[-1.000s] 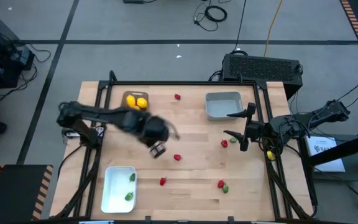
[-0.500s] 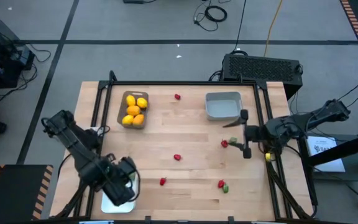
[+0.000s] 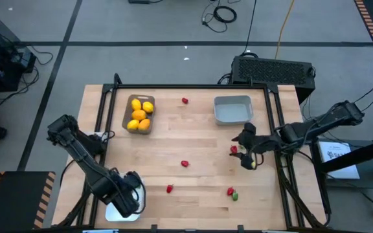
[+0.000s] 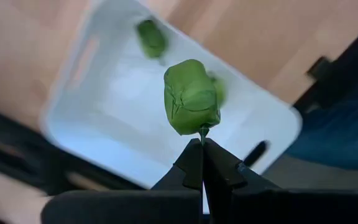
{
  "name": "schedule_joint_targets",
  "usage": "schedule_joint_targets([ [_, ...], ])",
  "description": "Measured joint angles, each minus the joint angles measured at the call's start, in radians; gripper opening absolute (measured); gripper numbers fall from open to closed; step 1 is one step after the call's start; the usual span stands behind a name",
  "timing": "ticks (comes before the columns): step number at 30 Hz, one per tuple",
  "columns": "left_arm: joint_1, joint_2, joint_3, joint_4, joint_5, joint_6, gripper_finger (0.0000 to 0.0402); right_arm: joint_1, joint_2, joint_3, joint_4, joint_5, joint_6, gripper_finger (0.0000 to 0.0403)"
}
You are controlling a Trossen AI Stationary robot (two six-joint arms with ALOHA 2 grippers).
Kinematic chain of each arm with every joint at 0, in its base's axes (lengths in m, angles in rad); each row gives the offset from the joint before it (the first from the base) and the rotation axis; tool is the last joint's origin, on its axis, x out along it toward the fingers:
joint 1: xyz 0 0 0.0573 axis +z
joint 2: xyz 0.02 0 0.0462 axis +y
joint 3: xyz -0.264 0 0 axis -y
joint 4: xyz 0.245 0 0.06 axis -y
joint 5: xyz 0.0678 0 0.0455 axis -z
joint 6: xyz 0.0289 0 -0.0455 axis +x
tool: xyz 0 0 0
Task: Sort produce into baskets
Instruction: Put the green bell pepper into the white bin
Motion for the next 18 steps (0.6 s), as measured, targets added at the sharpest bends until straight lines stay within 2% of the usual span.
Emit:
schedule_joint_targets([
  [4,0.001,0.001,-0.054,0.111,0.015,-0.089,0.0001,0.002,0.057,0.000,-0.059,-0.058,0.070,0.0297],
  [8,0.001,0.002,-0.106,0.111,0.059,-0.181,0.0012,0.012,0.097,0.000,-0.115,-0.131,0.098,0.0297],
  [12,0.001,0.002,-0.135,0.115,0.140,-0.202,0.0047,0.053,0.116,0.000,-0.137,-0.106,0.133,0.0297],
  [18,0.004,0.002,-0.156,0.116,0.142,-0.229,0.0104,0.117,0.118,0.000,-0.137,-0.099,0.154,0.0297],
])
